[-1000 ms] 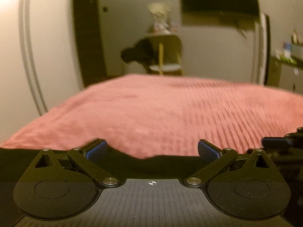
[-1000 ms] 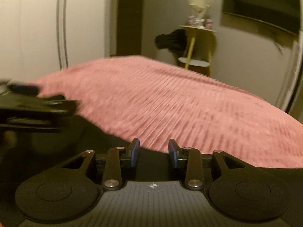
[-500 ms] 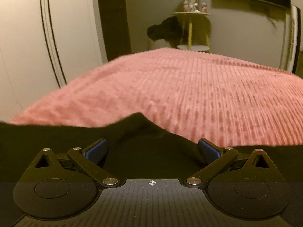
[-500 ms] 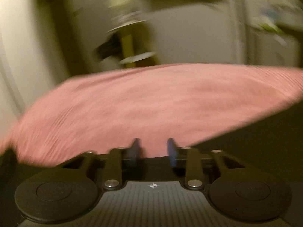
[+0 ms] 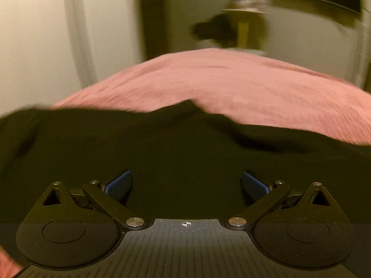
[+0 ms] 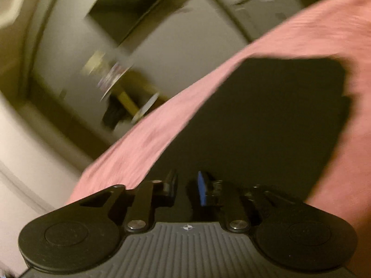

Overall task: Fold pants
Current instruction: 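Grasp the folded jeans edge with the right tool and lift it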

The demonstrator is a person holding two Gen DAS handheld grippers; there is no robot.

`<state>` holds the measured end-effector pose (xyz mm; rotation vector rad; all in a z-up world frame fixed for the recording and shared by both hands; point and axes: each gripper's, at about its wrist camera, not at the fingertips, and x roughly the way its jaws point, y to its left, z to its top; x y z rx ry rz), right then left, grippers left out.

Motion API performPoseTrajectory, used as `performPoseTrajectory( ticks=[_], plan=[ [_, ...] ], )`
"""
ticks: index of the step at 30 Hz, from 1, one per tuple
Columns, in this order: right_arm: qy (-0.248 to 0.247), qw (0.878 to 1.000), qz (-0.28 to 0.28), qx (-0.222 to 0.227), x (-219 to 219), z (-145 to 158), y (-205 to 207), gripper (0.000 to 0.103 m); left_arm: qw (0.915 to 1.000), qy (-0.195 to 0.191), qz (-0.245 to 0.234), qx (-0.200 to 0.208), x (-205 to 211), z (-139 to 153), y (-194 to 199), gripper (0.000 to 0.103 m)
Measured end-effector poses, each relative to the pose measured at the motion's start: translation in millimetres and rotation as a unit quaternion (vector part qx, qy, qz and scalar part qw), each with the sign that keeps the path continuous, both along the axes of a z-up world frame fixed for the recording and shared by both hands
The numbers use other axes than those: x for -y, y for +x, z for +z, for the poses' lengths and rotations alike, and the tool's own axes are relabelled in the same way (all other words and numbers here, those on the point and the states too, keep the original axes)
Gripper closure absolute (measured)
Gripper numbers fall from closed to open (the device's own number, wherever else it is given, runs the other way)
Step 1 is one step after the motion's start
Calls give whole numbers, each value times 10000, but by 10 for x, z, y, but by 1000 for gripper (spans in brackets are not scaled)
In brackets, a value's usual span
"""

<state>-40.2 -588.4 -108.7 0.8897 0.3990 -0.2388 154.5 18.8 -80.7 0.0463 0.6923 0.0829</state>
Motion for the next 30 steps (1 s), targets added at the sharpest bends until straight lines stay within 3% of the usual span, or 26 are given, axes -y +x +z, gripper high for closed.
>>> performPoseTrajectory(
  ticks=[1,4,7,11,14,20,24,27,30],
  plan=[
    [32,9995,-291,-77,139,12,-100,89,9999,-103,-37,-36,-23,24,-17,0],
    [-49,9959,-880,-222,355,79,-342,88,9999,128,2,44,58,105,-134,0],
    [108,9913,-1297,-174,439,76,-556,84,9982,-425,-305,296,79,217,-301,0],
    [538,9881,-1441,-80,441,51,-776,74,9986,-408,-311,150,186,192,-356,0],
    [686,9859,-1523,-69,455,26,-864,48,9995,-190,-112,-219,194,71,-302,0],
    [1011,9806,-1681,-47,638,-94,-917,55,9994,-325,83,-103,87,85,-277,0],
    [1211,9782,-1682,89,766,-190,-809,64,9993,-285,166,-146,62,22,-306,0],
    [1464,9748,-1680,113,832,-256,-729,78,9997,-183,100,-92,74,0,-297,0],
    [1434,9753,-1664,226,816,-221,-733,81,9989,-459,79,9,49,45,-331,0]
  ],
)
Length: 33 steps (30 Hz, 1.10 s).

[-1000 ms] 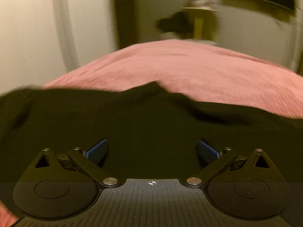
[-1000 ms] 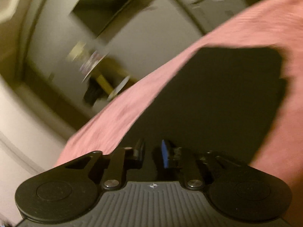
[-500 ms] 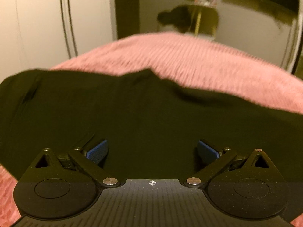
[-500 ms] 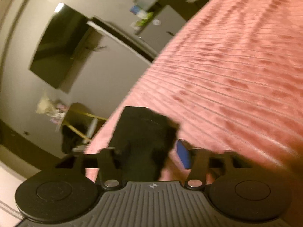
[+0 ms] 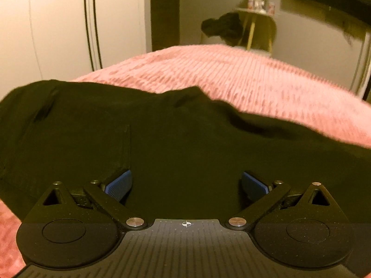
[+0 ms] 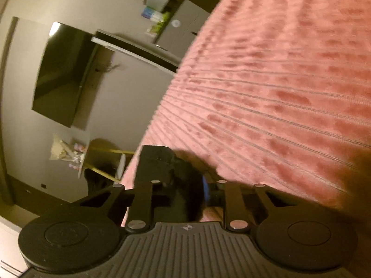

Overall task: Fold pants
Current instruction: 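Grasp the folded jeans edge with the right tool and lift it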

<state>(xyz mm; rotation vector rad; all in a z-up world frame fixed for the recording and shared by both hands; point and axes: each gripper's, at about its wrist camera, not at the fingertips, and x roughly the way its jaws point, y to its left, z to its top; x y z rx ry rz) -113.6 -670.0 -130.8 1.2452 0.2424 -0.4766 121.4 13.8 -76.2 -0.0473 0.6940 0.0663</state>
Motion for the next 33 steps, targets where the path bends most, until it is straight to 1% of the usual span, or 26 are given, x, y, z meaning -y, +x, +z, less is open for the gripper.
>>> performPoseTrajectory(
  ticks=[1,3,6,8,10,11,13,14,16,17,19,21,23,25,26,27,28,29,30,31,32,33],
  plan=[
    [-35,10000,9,29,-8,4,-4,79,9998,-193,-7,72,-32,20,-10,0],
    [30,10000,-46,62,-14,-34,-12,79,9994,-328,53,90,-67,17,2,0],
    [77,9999,-103,64,-23,-47,-6,79,9998,-135,114,29,-58,-22,30,0],
    [12,10000,-79,-45,-33,-2,15,83,10000,-3,78,20,-20,-35,32,0],
    [-4,9999,-122,24,-65,79,-2,86,10000,61,74,24,-2,-38,30,0],
    [-25,9999,-130,94,-107,147,-24,86,9999,43,85,33,-6,-36,27,0],
    [-227,9991,-64,343,-236,378,-8,87,9999,-52,110,53,-32,-25,21,0],
    [-327,9983,19,480,-321,500,18,87,9998,-119,133,62,-49,-19,16,0],
    [-651,9956,320,600,-580,792,129,87,9996,-235,165,75,-74,-7,1,0],
    [-886,9921,550,691,-775,949,206,87,9995,-269,170,79,-79,1,-9,0],
    [-1225,9839,1003,829,-1173,1168,332,87,9992,-345,167,93,-89,23,-33,0],
    [-1377,9741,1553,903,-1588,1284,479,87,9987,-466,167,121,-108,47,-67,0],
    [-1543,9606,2177,782,-2030,1315,658,87,9982,-562,167,157,-132,71,-106,0],
    [-1576,9458,2806,424,-2412,1242,860,86,9978,-629,147,145,-142,77,-137,0],
    [-1522,9353,3191,131,-2613,1165,978,85,9977,-651,119,123,-138,73,-155,0],
    [-1476,9212,3595,-213,-2807,1069,1094,81,9978,-652,83,110,-124,68,-176,0],
    [-1385,9063,3954,-551,-2973,958,1193,70,9980,-621,23,82,-109,60,-190,0],
    [-1269,8926,4232,-903,-3084,867,1283,68,9983,-582,-28,67,-84,59,-199,0],
    [-1064,8807,4476,-1129,-3130,813,1363,68,9984,-559,-95,67,-66,61,-210,0],
    [-903,8785,4552,-1133,-3113,810,1385,62,9982,-574,-144,69,-50,64,-220,0],
    [-789,8831,4507,-1039,-3063,836,1362,57,9979,-611,-198,74,-43,69,-226,0],
    [-728,8887,4432,-919,-2995,878,1317,47,9976,-648,-241,82,-41,74,-230,0]
  ],
)
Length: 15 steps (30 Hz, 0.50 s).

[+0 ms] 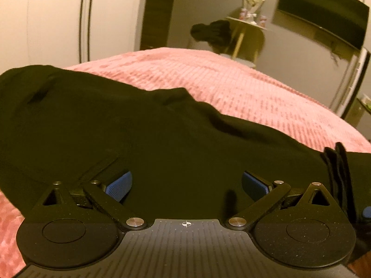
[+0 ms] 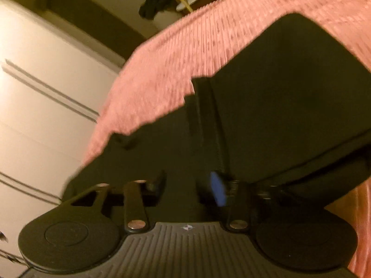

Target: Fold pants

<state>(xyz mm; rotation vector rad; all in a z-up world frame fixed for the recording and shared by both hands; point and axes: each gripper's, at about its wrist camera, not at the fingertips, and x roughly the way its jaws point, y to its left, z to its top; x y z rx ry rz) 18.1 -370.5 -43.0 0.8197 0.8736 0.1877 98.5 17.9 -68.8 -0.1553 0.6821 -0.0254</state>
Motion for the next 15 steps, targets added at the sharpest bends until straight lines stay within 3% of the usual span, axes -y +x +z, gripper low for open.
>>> performPoseTrajectory(
  ticks=[3,6,11,15],
  plan=[
    [73,9980,-437,457,225,142,-242,46,9999,-138,-22,-6,-3,-3,1,0],
    [-329,9914,-1172,478,523,197,-393,51,9997,-231,-83,-64,12,-18,7,0],
    [-1343,9768,-1649,-255,751,-85,-460,86,9991,-263,-334,-80,74,-31,-18,0],
    [-656,9800,-1862,-236,915,-272,-456,89,9981,-308,-519,-136,120,-43,-19,0]
  ],
)
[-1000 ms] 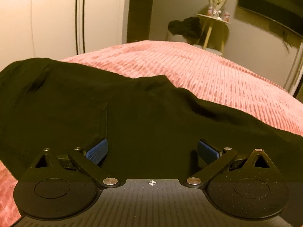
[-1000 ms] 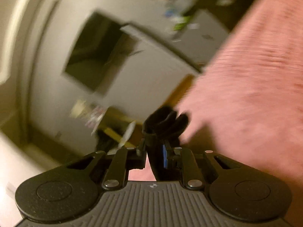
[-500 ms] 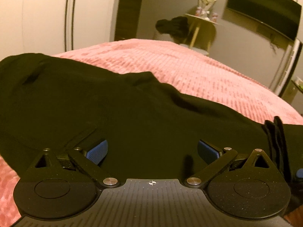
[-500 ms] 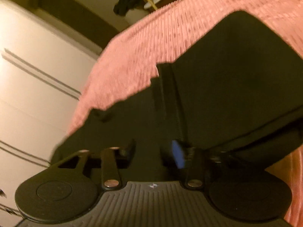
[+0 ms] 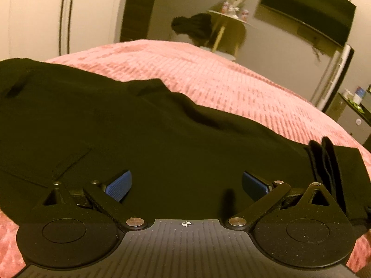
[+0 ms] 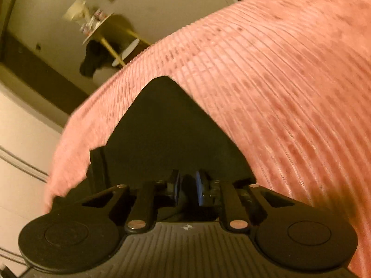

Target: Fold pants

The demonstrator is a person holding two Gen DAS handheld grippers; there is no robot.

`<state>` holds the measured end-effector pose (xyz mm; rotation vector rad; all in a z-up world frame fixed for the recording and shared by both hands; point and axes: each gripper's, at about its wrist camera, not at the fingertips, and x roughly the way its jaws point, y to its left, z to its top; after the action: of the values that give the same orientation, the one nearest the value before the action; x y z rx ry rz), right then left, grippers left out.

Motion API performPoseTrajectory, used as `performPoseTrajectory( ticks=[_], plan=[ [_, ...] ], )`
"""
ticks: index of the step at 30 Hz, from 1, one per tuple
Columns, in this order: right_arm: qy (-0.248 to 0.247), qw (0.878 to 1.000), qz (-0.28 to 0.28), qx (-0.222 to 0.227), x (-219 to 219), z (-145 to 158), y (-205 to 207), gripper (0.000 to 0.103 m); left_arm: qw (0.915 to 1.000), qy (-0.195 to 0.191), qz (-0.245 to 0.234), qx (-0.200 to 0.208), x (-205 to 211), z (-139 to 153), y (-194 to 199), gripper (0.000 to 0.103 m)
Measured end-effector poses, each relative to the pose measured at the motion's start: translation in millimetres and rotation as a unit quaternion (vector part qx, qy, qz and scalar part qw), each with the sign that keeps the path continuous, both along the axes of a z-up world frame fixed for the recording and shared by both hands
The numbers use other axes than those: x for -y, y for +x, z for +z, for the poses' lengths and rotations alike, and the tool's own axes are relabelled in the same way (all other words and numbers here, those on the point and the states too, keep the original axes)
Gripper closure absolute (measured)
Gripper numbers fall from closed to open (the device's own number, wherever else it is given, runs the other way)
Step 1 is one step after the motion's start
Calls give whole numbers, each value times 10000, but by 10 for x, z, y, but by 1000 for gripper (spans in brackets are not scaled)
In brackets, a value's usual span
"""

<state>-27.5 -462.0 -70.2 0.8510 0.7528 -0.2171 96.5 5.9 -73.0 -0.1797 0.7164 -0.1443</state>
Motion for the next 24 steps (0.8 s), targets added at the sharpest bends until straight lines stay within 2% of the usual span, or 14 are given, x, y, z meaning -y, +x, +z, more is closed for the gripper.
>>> performPoseTrajectory(
  ticks=[3,6,11,15,19,21,24],
  plan=[
    [-7,10000,13,75,-23,-39,8,89,9996,-49,-274,-72,82,-4,-1,0],
    [46,9999,36,121,5,-61,-57,89,9973,-293,-652,-178,236,25,4,0],
    [-5,9998,132,161,12,-76,-45,89,9874,-836,-1286,-402,666,101,122,0],
    [-6,9996,158,232,23,-99,-28,89,9777,-1209,-1538,-764,1053,86,377,0],
    [290,9987,27,412,80,-168,-89,89,9710,-1240,-1705,-1131,1394,2,596,0],
    [480,9976,-46,498,117,-204,-120,89,9691,-1311,-1720,-1188,1494,-21,651,0],
    [594,9966,-85,571,134,-229,-137,89,9604,-1543,-1886,-1351,1618,-65,706,0]
  ],
)
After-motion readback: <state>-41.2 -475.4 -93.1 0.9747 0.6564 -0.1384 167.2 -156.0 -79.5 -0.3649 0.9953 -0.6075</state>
